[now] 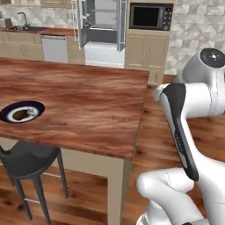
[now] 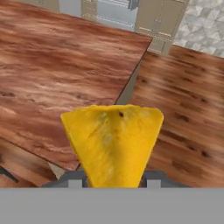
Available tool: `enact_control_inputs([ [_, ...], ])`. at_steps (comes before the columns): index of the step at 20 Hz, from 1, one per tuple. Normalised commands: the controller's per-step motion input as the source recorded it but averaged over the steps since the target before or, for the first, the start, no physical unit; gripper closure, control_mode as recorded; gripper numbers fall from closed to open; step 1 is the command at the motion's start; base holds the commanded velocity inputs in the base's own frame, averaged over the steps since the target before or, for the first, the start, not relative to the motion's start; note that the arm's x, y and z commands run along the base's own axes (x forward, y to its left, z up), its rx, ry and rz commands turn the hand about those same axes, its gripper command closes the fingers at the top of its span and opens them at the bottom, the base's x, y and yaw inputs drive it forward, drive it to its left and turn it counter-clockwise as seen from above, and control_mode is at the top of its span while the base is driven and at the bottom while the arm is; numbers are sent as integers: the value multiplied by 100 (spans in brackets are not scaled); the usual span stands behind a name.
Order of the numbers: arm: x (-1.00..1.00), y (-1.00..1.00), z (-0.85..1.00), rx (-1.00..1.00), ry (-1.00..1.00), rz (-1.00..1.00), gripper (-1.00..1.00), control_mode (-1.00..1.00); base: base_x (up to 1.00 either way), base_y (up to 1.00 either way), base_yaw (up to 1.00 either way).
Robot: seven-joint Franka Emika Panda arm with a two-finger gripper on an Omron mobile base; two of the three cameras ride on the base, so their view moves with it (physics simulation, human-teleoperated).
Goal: Take the cheese, fish, and avocado from the fridge and place them on the plate on the dining counter to create an appetizer plate.
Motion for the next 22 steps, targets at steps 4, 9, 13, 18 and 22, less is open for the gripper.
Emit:
enact_control_inputs([
  [4, 0, 0, 0, 0, 0, 0, 100, 100, -63, 100, -46],
  [9, 0, 0, 0, 0, 0, 0, 100, 100, -30, 100, -41],
  [13, 0, 0, 0, 0, 0, 0, 100, 100, 6, 100, -29],
  [18, 0, 0, 0, 0, 0, 0, 100, 100, 19, 100, -27],
  [22, 0, 0, 0, 0, 0, 0, 100, 100, 18, 100, -25],
])
